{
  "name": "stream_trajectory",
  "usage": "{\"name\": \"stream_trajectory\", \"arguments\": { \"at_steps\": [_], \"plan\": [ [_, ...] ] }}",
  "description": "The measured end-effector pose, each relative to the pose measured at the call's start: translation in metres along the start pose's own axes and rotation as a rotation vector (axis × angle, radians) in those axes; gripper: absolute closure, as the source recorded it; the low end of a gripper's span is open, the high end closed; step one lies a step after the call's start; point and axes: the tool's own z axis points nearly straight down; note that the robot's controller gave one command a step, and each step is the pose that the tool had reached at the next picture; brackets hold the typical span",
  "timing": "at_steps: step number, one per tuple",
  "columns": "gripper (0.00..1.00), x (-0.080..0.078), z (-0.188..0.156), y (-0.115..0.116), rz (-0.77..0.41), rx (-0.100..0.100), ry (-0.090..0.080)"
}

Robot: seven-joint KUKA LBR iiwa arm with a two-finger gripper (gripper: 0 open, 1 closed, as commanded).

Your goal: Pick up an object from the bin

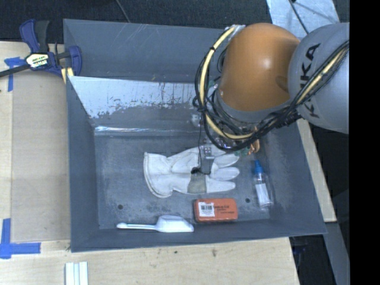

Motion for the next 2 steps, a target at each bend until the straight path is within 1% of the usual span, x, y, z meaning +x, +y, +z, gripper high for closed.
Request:
{"name": "stream_trajectory", "arguments": {
  "at_steps": [1, 2],
  "plan": [
    [0.0, -0.02, 0.077, -0.013, 0.036, 0.0, -0.005],
    [0.0, -0.039, 0.15, -0.031, -0.111, 0.001, -0.002]
  ]
}}
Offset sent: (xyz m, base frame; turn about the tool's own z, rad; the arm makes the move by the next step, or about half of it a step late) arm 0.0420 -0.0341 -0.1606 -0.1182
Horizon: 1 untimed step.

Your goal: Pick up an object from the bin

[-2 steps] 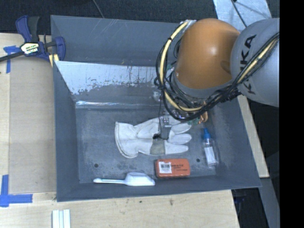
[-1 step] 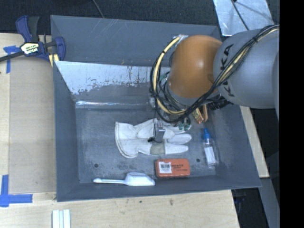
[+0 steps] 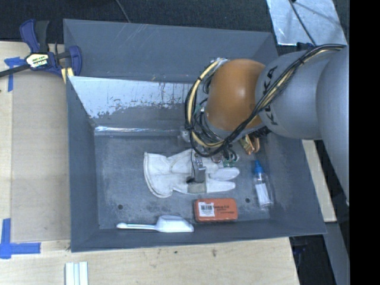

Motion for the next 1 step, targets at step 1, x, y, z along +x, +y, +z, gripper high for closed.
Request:
{"name": "stream_trajectory", "arguments": {
  "at_steps": [1],
  "plan": [
    [0.0, -0.0025, 0.0343, -0.0035, 0.031, 0.0, 0.004]
  ]
}}
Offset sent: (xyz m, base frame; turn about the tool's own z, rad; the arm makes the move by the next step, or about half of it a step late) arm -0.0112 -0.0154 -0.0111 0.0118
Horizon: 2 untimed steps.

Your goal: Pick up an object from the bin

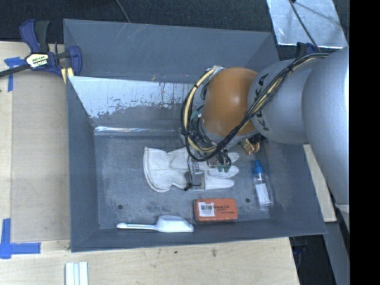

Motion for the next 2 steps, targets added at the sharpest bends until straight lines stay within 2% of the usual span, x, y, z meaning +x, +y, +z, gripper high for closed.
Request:
{"name": "stream_trajectory", "arguments": {
  "at_steps": [1, 2],
  "plan": [
    [0.0, 0.012, -0.023, -0.01, -0.017, 0.0, -0.003],
    [1.0, 0.023, -0.025, 0.001, -0.313, 0.001, 0.001]
  ]
}}
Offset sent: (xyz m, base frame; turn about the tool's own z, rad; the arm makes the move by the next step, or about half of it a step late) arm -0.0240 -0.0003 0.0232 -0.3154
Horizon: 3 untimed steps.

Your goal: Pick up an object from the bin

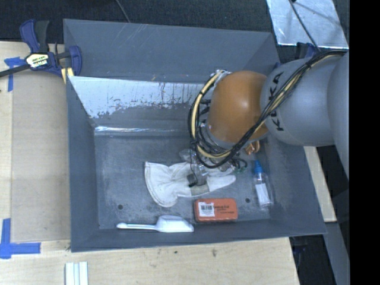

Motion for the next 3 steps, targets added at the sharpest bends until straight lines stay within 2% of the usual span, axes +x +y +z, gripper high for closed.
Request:
{"name": "stream_trajectory", "arguments": {
  "at_steps": [2, 3],
  "plan": [
    [1.0, 0.0, -0.002, 0.0, 0.001, 0.0, -0.001],
    [1.0, 0.002, -0.014, 0.001, 0.001, -0.001, 0.002]
  ]
}}
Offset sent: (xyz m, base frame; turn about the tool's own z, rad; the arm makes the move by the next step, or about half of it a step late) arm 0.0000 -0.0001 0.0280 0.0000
